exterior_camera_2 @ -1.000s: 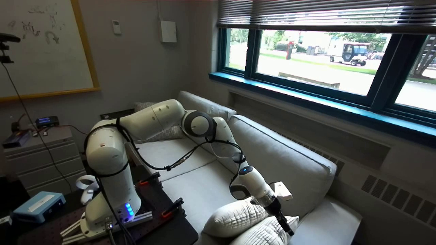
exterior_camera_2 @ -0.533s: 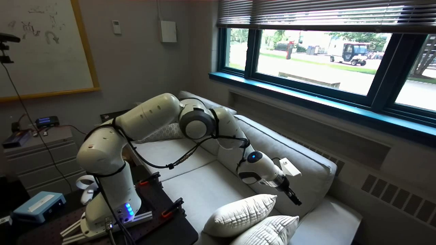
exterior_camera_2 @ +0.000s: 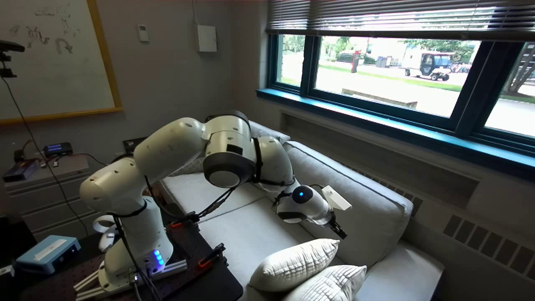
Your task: Arrange the cushions, one in front of the other, against the arm rest
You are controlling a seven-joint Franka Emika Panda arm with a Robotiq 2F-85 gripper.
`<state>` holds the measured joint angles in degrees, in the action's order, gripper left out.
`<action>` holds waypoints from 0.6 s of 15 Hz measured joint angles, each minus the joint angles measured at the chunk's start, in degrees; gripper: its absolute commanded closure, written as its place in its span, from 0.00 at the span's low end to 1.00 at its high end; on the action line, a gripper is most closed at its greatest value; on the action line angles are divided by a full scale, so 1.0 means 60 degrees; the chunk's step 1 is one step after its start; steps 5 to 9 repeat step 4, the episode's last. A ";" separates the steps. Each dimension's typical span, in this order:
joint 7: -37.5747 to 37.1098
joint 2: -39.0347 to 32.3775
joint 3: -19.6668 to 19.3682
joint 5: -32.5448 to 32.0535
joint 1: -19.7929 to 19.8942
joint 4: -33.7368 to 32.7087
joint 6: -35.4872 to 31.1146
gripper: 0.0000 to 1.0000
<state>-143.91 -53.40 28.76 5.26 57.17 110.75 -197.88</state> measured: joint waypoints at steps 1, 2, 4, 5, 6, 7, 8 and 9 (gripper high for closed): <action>0.0000 -0.0017 -0.0051 0.0022 -0.0039 -0.0100 0.0016 0.00; 0.0000 -0.0023 -0.0069 0.0051 -0.0110 -0.0170 0.0016 0.00; 0.0000 -0.0024 -0.0069 0.0099 -0.0204 -0.0227 0.0016 0.00; 0.0000 -0.0024 -0.0069 0.0099 -0.0204 -0.0227 0.0016 0.00; 0.0000 -0.0024 -0.0069 0.0099 -0.0204 -0.0227 0.0016 0.00; 0.0000 -0.0024 -0.0069 0.0099 -0.0204 -0.0227 0.0016 0.00; 0.0000 -0.0024 -0.0069 0.0099 -0.0204 -0.0227 0.0016 0.00; 0.0000 -0.0024 -0.0069 0.0099 -0.0204 -0.0227 0.0016 0.00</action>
